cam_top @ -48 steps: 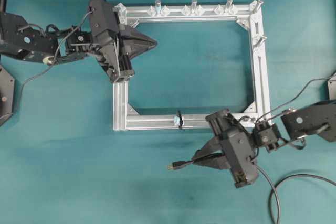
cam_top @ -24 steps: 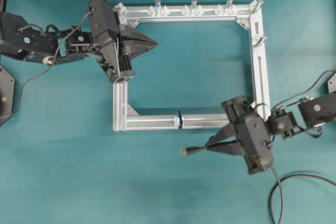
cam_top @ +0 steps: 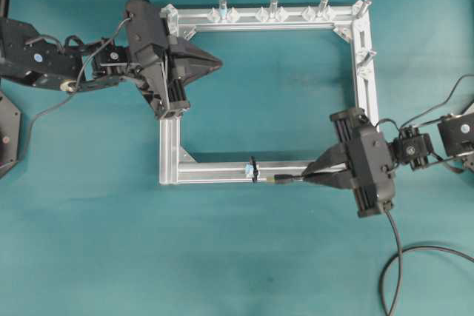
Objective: Insert the wire through the string loop located in the center.
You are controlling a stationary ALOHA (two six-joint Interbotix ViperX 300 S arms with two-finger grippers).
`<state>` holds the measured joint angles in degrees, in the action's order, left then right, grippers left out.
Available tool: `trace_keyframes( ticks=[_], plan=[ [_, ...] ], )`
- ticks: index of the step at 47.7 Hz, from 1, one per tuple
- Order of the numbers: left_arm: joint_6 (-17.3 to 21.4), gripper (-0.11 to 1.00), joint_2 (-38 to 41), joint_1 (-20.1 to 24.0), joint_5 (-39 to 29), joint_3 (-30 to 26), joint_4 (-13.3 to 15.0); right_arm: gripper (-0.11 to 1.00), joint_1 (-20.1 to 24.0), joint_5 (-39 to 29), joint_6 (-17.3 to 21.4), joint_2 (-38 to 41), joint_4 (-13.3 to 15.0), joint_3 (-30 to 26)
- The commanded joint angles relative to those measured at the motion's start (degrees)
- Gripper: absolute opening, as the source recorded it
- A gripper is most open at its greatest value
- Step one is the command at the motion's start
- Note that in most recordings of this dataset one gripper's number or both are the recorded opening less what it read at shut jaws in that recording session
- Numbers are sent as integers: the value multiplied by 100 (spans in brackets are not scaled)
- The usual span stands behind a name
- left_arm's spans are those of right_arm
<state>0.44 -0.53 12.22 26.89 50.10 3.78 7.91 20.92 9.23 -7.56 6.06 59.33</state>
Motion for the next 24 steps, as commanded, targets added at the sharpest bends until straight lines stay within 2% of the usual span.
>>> trace_keyframes(
  ticks=[1, 24],
  plan=[
    [-18, 0, -149, -35, 26, -53, -18, 8, -97, 0, -9, -114, -9, -35],
    [-9, 0, -149, -35, 26, -44, -18, 8, -264, 0, -9, -114, -9, 0]
  ],
)
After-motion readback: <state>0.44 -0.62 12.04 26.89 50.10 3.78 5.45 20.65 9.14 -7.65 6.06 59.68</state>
